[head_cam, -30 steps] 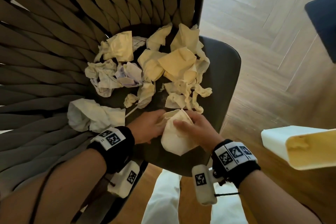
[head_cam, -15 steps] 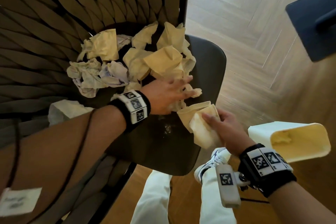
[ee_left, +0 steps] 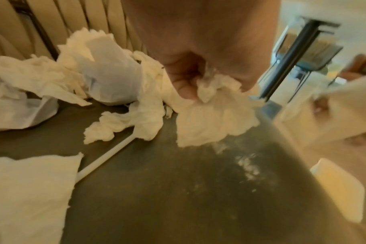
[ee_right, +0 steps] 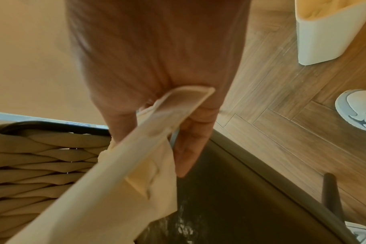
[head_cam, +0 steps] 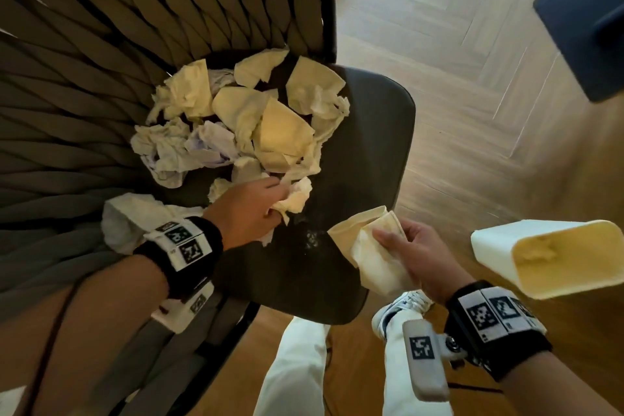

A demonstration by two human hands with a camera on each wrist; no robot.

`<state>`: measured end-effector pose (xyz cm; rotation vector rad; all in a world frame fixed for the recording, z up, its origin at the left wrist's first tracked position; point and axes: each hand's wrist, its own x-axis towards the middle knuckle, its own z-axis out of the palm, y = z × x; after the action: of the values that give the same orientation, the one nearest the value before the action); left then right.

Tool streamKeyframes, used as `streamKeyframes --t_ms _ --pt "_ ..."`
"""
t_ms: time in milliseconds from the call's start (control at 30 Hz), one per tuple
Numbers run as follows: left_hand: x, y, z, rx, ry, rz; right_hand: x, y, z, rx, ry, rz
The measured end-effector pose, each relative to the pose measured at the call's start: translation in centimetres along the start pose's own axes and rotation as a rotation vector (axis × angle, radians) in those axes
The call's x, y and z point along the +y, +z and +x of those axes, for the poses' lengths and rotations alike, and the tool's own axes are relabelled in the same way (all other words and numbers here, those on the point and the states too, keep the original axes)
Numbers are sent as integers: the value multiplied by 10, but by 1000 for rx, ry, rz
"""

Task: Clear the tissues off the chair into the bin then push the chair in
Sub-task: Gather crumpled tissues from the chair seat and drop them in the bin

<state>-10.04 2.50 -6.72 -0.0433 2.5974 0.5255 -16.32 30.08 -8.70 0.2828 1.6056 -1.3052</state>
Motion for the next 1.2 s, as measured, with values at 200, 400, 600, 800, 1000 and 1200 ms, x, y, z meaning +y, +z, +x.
streamKeyframes --t_ms 200,400,600,800,1000,1200 --pt "52 -34 -27 210 43 -330 7 -12 -18 67 -35 89" --pt "166 -41 -2 158 323 -584 29 -61 -50 195 -41 234" --pt "299 -17 52 -103 569 -624 74 -154 -78 492 44 309" --pt "405 45 124 -268 500 -635 143 -262 -69 827 201 331" --pt "459 135 210 -506 159 -566 194 -343 -19 1009 275 408" --pt "476 234 282 -535 -93 -561 233 -379 35 954 284 278"
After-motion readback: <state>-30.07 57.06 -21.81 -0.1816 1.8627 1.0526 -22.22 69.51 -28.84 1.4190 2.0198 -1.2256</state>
